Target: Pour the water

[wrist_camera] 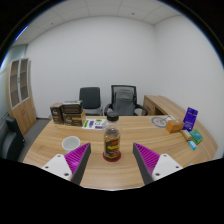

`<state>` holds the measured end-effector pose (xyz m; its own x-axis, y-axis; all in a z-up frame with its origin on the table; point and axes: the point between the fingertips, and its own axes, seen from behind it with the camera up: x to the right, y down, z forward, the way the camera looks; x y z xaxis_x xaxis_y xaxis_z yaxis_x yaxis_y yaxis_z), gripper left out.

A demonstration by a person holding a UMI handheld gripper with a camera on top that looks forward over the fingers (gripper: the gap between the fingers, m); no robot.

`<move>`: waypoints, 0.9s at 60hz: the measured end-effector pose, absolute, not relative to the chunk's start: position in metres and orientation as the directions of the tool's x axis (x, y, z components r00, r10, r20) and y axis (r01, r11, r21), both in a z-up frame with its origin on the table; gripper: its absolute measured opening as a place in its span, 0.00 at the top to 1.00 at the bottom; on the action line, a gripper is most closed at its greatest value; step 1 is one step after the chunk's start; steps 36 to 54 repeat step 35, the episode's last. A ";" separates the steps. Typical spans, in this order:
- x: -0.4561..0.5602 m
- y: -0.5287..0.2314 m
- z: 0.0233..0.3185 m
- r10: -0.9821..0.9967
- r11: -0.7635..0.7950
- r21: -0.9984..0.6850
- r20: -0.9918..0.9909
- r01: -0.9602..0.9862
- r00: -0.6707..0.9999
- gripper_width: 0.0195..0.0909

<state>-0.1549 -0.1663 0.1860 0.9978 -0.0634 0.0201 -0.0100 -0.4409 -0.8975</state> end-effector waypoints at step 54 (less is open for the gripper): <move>-0.188 -0.334 0.243 -0.119 -0.488 -0.873 0.060 -0.006 0.991 0.08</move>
